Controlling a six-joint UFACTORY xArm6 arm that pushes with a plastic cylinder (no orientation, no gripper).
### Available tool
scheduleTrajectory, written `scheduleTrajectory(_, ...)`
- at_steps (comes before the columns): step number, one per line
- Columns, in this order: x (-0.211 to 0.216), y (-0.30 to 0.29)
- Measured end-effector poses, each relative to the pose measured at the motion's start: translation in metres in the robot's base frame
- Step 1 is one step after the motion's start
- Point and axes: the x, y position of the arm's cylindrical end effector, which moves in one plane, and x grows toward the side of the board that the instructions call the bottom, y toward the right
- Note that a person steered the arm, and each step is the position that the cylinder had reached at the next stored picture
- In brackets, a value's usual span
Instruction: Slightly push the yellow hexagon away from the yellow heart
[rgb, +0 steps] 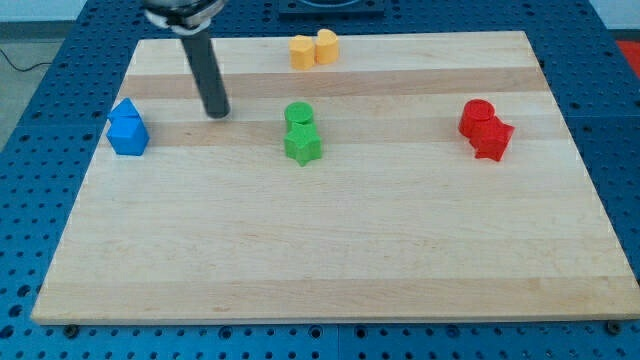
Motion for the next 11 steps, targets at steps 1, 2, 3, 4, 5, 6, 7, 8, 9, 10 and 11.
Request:
scheduleTrajectory(1,-0.02,0.053)
scheduleTrajectory(2,-0.047,0.118)
scheduleTrajectory(3,-0.091,0.171)
scheduleTrajectory(4,-0.142,0.192)
scheduleTrajectory(5,-0.142,0.182)
scheduleTrajectory(6,-0.143,0.136)
scheduleTrajectory(7,-0.138,0.098)
scheduleTrajectory(8,-0.113,0.072)
scheduleTrajectory(9,-0.112,0.071)
scheduleTrajectory(10,-0.14,0.079)
scheduleTrajectory(11,-0.142,0.105)
